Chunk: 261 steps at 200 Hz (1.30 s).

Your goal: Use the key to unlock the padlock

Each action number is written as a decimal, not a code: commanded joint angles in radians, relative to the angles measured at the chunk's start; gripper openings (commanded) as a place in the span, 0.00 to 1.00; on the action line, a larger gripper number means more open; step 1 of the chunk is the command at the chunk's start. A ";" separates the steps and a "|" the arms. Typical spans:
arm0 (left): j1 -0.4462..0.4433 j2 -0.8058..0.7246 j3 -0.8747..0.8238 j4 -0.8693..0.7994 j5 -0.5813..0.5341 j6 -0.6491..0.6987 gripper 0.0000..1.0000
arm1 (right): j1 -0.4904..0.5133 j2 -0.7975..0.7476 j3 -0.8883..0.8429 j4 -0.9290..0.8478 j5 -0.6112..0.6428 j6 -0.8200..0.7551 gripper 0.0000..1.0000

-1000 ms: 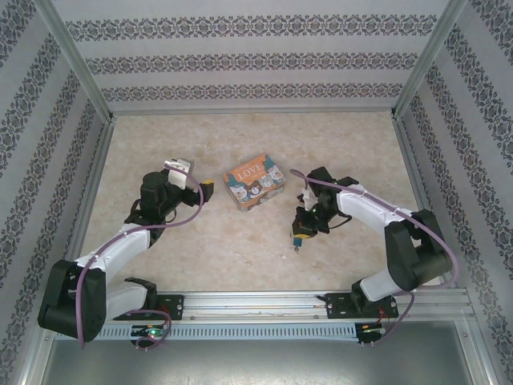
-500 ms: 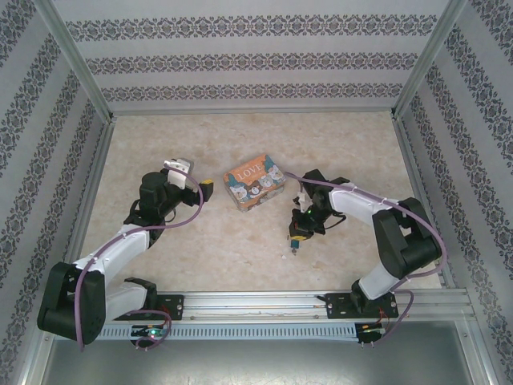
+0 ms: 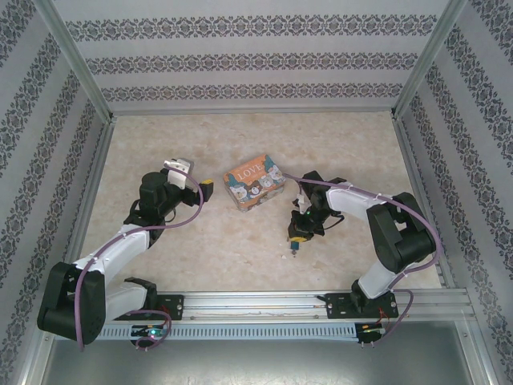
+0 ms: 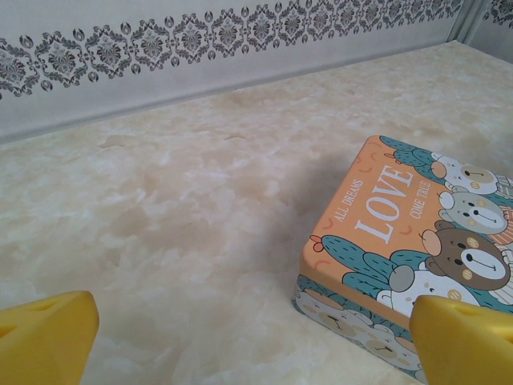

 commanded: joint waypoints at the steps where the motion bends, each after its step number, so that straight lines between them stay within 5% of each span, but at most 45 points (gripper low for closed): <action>1: 0.011 -0.007 0.032 0.013 0.010 0.016 0.99 | 0.010 0.006 0.016 -0.001 -0.005 0.007 0.14; 95: 0.011 -0.011 0.033 0.013 0.011 0.017 0.99 | 0.004 -0.064 0.036 -0.034 0.049 0.000 0.35; 186: 0.011 -0.007 0.029 0.010 -0.004 0.022 0.99 | -0.013 -0.302 0.054 -0.065 0.352 -0.044 0.61; 261: 0.011 -0.017 0.028 0.001 -0.027 0.043 0.99 | -0.025 -0.579 0.002 0.112 0.544 -0.141 0.82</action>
